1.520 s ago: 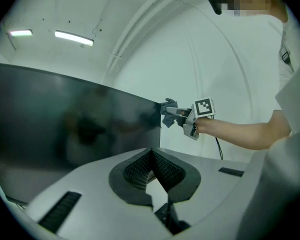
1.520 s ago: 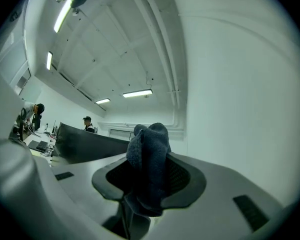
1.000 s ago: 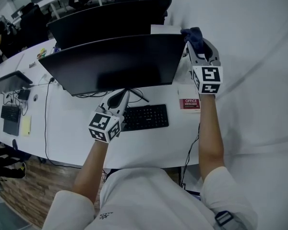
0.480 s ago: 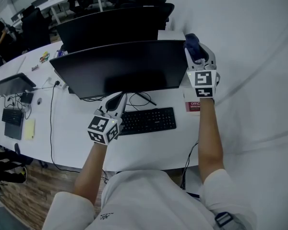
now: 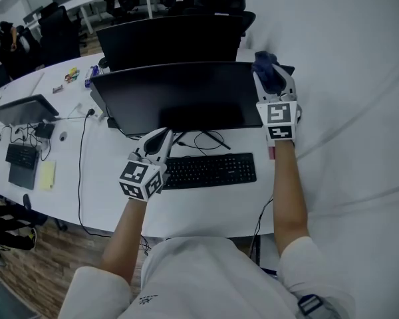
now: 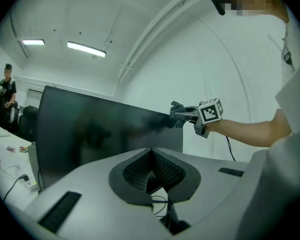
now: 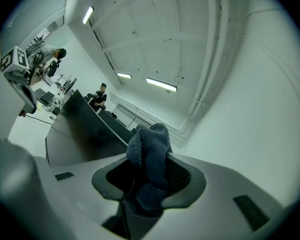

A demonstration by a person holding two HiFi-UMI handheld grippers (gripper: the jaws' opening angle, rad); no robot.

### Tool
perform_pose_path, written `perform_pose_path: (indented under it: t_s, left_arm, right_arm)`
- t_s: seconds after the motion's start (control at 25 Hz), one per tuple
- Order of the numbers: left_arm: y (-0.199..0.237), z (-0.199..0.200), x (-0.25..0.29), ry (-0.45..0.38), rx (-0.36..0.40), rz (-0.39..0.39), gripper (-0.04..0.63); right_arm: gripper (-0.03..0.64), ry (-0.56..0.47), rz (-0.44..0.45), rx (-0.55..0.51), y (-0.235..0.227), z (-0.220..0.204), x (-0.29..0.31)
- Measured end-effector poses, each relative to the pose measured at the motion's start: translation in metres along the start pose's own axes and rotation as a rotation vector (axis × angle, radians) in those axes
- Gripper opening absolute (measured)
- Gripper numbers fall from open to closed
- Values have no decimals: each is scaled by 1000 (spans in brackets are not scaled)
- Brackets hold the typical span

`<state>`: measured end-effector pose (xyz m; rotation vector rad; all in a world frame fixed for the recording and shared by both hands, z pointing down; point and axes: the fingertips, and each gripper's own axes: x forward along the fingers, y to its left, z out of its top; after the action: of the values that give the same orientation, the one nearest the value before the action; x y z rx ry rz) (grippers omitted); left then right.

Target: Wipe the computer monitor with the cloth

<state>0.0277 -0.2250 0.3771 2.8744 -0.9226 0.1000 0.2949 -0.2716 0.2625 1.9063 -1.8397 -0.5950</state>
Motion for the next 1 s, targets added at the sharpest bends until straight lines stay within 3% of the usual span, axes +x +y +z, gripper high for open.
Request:
perform_pose_path:
  t_s: [1.0]
  left_arm:
    - [114,7,-113,-34,-5,115,6]
  right_arm:
    - [155,-114,164,27,166,116,48]
